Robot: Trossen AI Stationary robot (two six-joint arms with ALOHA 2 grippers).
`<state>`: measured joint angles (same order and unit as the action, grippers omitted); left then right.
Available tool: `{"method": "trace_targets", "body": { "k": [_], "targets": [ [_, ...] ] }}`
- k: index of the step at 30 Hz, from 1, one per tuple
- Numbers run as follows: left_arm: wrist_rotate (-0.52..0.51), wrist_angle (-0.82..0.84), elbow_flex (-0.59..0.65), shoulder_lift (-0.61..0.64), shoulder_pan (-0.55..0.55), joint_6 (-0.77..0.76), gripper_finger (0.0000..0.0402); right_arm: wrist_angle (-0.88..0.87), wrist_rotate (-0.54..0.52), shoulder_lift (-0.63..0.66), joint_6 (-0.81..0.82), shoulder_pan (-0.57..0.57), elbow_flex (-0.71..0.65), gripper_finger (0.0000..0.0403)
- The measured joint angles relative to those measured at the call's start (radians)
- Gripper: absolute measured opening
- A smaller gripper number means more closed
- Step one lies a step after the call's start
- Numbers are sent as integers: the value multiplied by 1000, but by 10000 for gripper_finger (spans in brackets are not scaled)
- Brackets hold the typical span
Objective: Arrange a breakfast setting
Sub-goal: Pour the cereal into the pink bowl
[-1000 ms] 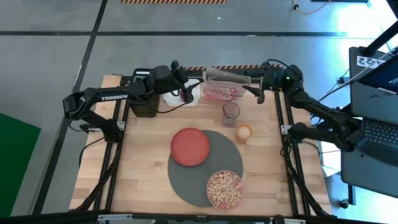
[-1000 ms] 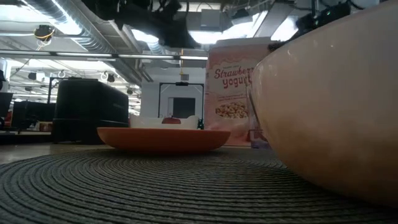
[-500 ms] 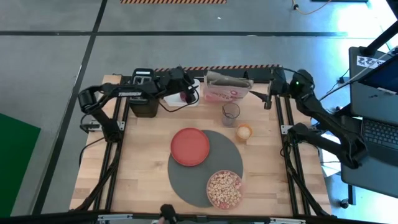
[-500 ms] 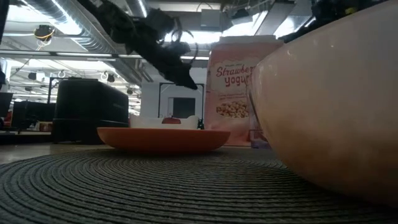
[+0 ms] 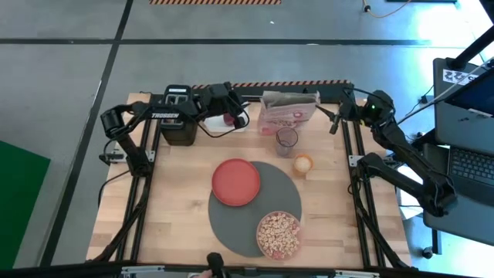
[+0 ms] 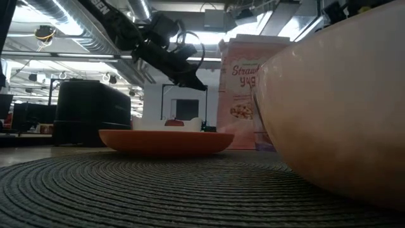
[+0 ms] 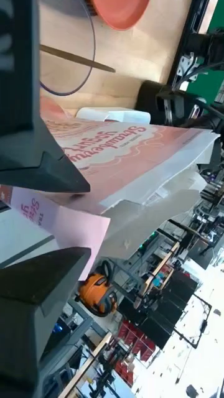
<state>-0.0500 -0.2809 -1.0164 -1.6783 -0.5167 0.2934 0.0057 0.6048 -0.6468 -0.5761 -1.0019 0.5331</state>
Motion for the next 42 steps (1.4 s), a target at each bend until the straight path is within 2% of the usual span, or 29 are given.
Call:
{"method": "trace_targets", "body": {
  "k": [6, 12, 15, 19, 22, 25, 28, 33, 36, 42],
  "targets": [
    [-1, 3, 0, 0, 20, -4, 53, 52, 10, 9, 23, 0, 0, 152],
    [-38, 55, 0, 0, 60, -31, 53, 2, 5, 67, 25, 0, 34, 152],
    [-84, 98, 0, 0, 91, -54, 52, -106, -74, 95, 0, 0, 50, 152],
    [-85, 129, 0, 0, 129, -84, 52, -297, -250, 115, -48, 0, 50, 152],
    [-99, 131, 0, 0, 150, -101, 52, -366, -329, 104, -56, 0, 40, 152],
    [-99, 126, 0, 0, 151, -106, 52, -350, -337, 83, -30, 1, 10, 152],
    [-96, 87, 0, -14, 150, -109, 51, -325, -389, 55, -6, 2, -15, 152],
    [-65, 63, -22, -57, 149, -109, 23, -217, -402, -14, 21, 1, -51, 148],
    [-75, 60, -63, -87, 147, -109, 4, -183, -411, -64, 22, 1, -58, 130],
    [-111, 64, -132, -133, 137, -97, 8, -145, -411, -150, 22, 1, -58, 77]
  ]
}}
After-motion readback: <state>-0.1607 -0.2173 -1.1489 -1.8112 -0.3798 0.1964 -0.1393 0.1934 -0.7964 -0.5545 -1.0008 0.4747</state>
